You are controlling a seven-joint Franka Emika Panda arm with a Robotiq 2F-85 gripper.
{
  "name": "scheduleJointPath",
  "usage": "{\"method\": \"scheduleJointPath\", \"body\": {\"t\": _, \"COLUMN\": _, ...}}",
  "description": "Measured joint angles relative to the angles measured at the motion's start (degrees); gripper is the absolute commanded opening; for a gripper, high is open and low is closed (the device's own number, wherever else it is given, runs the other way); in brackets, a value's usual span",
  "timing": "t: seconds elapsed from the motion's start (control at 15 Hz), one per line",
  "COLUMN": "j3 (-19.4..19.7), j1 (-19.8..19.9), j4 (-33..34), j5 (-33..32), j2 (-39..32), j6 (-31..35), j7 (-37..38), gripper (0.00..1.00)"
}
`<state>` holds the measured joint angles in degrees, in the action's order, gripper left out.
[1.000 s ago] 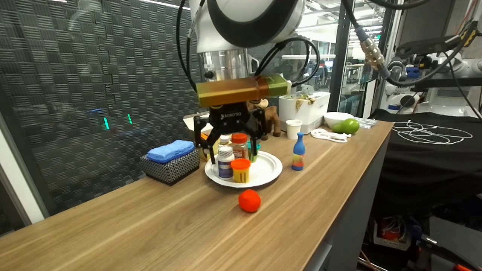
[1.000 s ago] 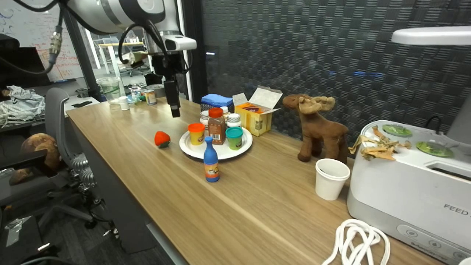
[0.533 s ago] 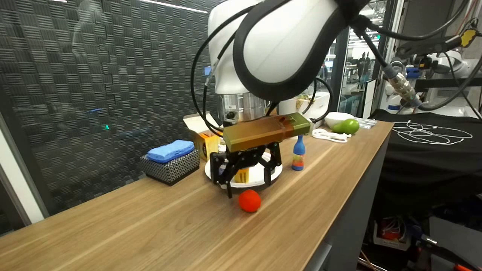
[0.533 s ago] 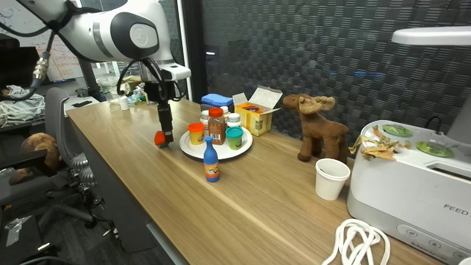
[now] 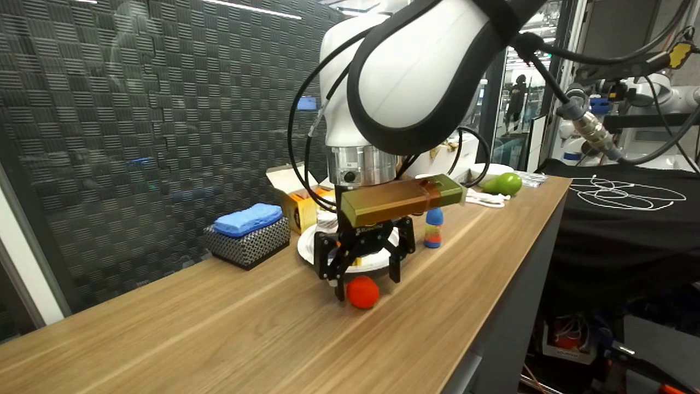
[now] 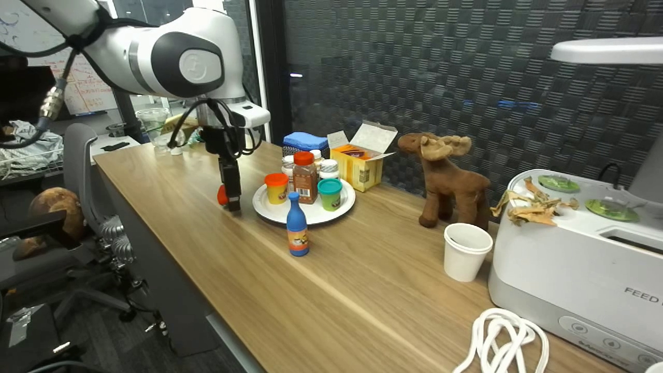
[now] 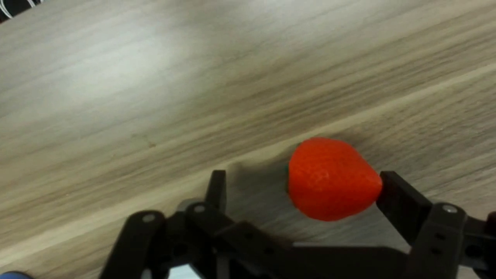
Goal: Pick up the bottles and small containers and put them on the white plate.
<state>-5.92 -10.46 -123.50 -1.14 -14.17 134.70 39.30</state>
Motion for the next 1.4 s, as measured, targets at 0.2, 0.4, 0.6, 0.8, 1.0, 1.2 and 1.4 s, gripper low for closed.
{"method": "scheduleJointPath", "body": {"t": 0.2, "j3": 0.0, "j1": 0.0, "j4": -0.1, "j5": 3.2, "j2": 0.1, "j6": 0.0, "j7": -2.5, "gripper": 1.00}}
{"method": "scheduleJointPath", "body": {"t": 0.4, "j3": -0.1, "j1": 0.0, "j4": -0.2, "j5": 5.5, "j2": 0.4, "j6": 0.0, "j7": -3.6, "gripper": 0.66}}
{"method": "scheduleJointPath", "body": {"t": 0.6, "j3": -0.3, "j1": 0.0, "j4": -0.3, "j5": 6.9, "j2": 0.9, "j6": 0.0, "j7": -3.9, "gripper": 0.42}}
{"method": "scheduleJointPath", "body": {"t": 0.8, "j3": -0.7, "j1": 0.0, "j4": -0.6, "j5": 8.2, "j2": 1.2, "j6": 0.0, "j7": -4.7, "gripper": 0.27}}
{"method": "scheduleJointPath", "body": {"t": 1.0, "j3": -1.0, "j1": 0.0, "j4": -1.2, "j5": 8.9, "j2": 1.8, "j6": 0.0, "j7": -5.1, "gripper": 0.27}}
{"method": "scheduleJointPath", "body": {"t": 1.2, "j3": -1.1, "j1": -0.1, "j4": -1.9, "j5": 8.9, "j2": 2.9, "j6": 0.0, "j7": -5.1, "gripper": 0.27}}
{"method": "scheduleJointPath", "body": {"t": 1.4, "j3": -1.1, "j1": -0.1, "j4": -3.5, "j5": 8.6, "j2": 5.7, "j6": 0.6, "j7": -4.8, "gripper": 0.27}}
